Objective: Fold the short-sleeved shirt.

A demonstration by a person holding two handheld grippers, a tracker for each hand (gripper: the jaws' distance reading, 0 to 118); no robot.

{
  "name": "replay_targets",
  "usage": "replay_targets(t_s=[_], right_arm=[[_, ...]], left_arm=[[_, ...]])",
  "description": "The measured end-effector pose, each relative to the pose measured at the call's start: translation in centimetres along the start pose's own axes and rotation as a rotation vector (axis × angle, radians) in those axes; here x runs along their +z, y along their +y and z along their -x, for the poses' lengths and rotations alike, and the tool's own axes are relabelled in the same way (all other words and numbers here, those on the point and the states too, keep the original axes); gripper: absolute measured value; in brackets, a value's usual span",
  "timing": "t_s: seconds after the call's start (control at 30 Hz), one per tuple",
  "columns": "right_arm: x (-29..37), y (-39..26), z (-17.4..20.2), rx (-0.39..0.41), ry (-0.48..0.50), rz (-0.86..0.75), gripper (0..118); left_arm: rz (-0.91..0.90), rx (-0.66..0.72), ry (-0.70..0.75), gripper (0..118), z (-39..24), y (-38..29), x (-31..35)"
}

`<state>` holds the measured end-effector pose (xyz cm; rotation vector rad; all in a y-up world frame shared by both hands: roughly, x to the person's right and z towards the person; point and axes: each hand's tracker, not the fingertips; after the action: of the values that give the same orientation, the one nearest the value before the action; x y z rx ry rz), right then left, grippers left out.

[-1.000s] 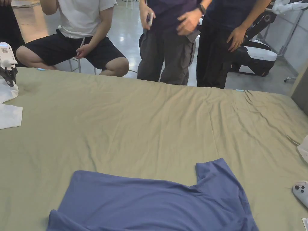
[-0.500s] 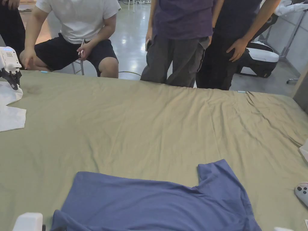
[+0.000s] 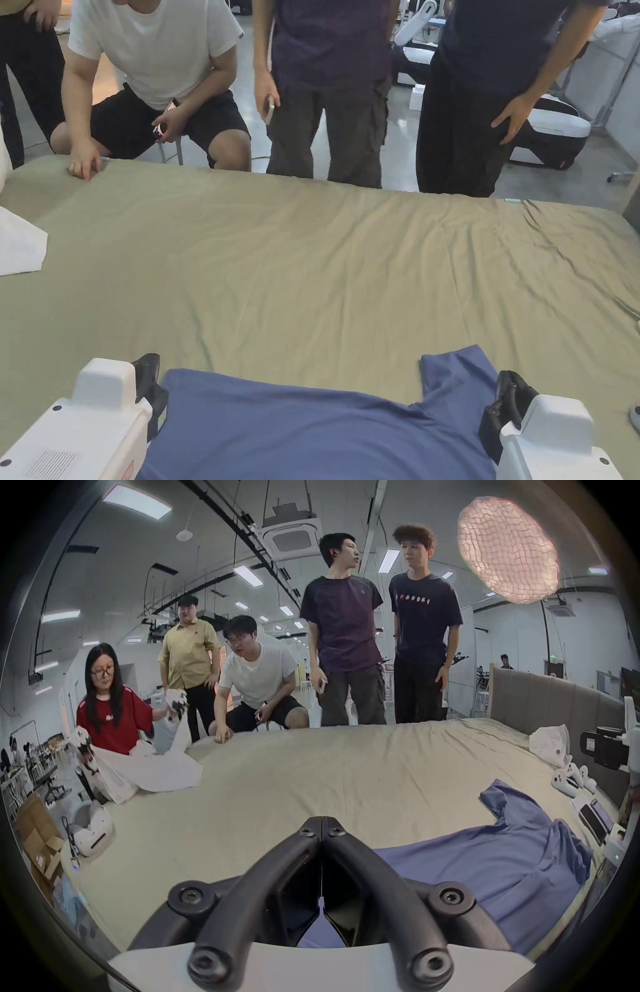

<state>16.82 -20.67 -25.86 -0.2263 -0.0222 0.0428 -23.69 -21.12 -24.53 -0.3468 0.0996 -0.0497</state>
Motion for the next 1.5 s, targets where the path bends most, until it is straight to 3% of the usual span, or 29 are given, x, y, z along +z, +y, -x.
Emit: replay_targets(t_s=[0.43,0.5,0.53,0.6,0.73,0.8,0.87,0.9,0.97,1.0,1.17,1.2,1.3,1.33,1.5], right_arm=[[-4.1,-1.3,-1.0,0.001,-0.006,0.13,2],[-4.3,-1.7,-1.5,0.002,-0.016,0.15,2],[-4.4,-1.9,-1.8,0.002,-0.023,0.158,2],[-4.5,-2.4,-2.4,0.002,-0.039,0.176,2],[-4.8,-3.2,-3.5,-0.006,-0.063,0.217,2],[-5.0,-3.5,-4.0,-0.013,-0.073,0.235,2],[-5.1,-3.6,-4.3,-0.021,-0.08,0.25,2],[-5.3,-3.7,-4.5,-0.023,-0.084,0.258,2],[-5.9,-3.9,-4.9,-0.036,-0.086,0.274,2],[-6.5,-3.9,-5.1,-0.041,-0.085,0.291,2],[-11.6,-3.7,-7.3,-0.068,-0.061,0.454,3],[-13.1,-3.6,-7.9,-0.071,-0.056,0.492,8],[-17.6,-3.8,-9.6,-0.064,-0.038,0.613,57],[-19.1,-4.0,-10.0,-0.05,-0.026,0.656,67],[-24.5,-6.4,-11.1,-0.037,0.003,0.806,67]], left_arm=[[0.538,0.158,-0.054,2,6.5,-2.3,-20.4],[0.602,0.162,-0.059,20,6.8,-2.6,-22.4],[0.621,0.181,-0.072,39,7.0,-3.2,-23.4],[0.672,0.194,-0.088,61,6.8,-3.6,-24.7],[0.745,0.137,-0.087,66,5.4,-4.8,-26.7],[0.735,0.071,-0.059,64,4.4,-4.8,-26.6],[0.735,0.036,-0.036,52,3.3,-4.4,-26.5],[0.718,0.019,-0.037,41,2.9,-4.4,-26.3],[0.685,-0.014,-0.065,4,2.1,-4.4,-25.6],[0.676,-0.032,-0.081,0,1.7,-4.5,-25.4],[0.645,0.004,-0.091,0,2.6,-3.7,-23.8],[0.625,0.018,-0.101,0,2.9,-3.3,-23.3],[0.555,0.03,-0.122,0,3.4,-2.0,-21.3],[0.532,0.039,-0.133,0,3.7,-1.5,-20.6],[0.478,0.084,-0.146,0,4.3,-0.7,-18.1]])
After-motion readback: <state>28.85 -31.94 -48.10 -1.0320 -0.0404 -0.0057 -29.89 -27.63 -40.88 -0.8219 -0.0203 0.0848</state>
